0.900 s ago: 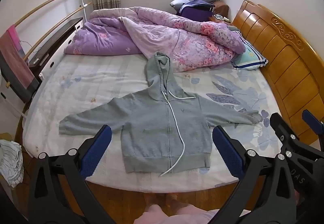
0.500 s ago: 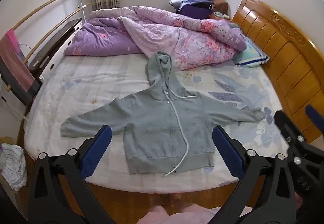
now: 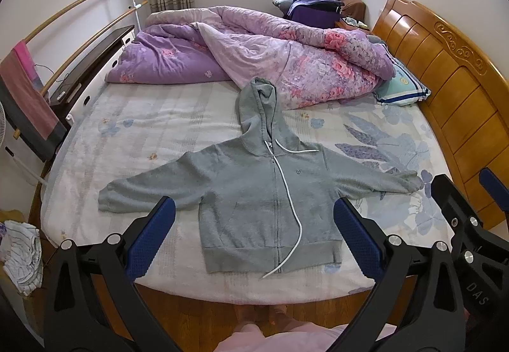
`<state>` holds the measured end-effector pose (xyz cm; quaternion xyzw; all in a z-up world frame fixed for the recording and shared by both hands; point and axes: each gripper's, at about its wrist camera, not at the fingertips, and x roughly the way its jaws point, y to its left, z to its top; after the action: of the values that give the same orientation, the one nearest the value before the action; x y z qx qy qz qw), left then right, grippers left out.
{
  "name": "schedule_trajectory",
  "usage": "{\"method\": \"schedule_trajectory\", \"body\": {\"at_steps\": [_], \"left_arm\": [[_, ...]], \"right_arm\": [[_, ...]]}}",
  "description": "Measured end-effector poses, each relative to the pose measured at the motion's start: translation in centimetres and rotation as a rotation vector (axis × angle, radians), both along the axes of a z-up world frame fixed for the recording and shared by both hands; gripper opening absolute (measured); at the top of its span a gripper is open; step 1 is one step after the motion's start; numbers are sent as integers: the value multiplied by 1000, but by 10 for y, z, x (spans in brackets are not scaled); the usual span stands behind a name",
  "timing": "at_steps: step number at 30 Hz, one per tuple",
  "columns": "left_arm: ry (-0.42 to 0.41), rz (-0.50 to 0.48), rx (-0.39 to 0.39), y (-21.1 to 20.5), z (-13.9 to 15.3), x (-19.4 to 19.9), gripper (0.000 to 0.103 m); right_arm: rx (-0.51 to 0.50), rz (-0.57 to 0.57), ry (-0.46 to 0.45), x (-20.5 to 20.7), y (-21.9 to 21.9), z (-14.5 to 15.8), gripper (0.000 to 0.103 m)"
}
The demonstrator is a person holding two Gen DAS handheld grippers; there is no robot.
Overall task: Fold large clothes
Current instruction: 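Move both tools toward the spread grey hoodie on the bed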
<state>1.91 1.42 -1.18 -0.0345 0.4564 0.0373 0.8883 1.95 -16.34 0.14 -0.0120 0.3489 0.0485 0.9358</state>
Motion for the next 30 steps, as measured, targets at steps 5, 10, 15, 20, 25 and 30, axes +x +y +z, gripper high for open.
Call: {"method": "schedule_trajectory", "body": {"at_steps": [5, 10, 15, 20, 25, 30], "left_arm": [[0, 0, 0, -2, -1, 0, 99], [9, -7, 1, -4, -4, 1, 99], [10, -12, -3, -6, -6, -1, 99], [14, -13, -2, -8, -8, -3, 99], [17, -11, 2, -8, -9, -4, 99], [19, -11, 3, -8, -10, -5, 99]], "right_arm": [[-2, -11, 6, 0, -2, -2, 96], [7, -14, 16, 0, -7, -5, 96], [6, -13, 17, -1, -7, -6, 96], [5, -13, 19, -2, -9, -7, 96], [6, -11, 26, -3, -9, -10, 96], [10, -7, 26, -4, -10, -12, 96]]}}
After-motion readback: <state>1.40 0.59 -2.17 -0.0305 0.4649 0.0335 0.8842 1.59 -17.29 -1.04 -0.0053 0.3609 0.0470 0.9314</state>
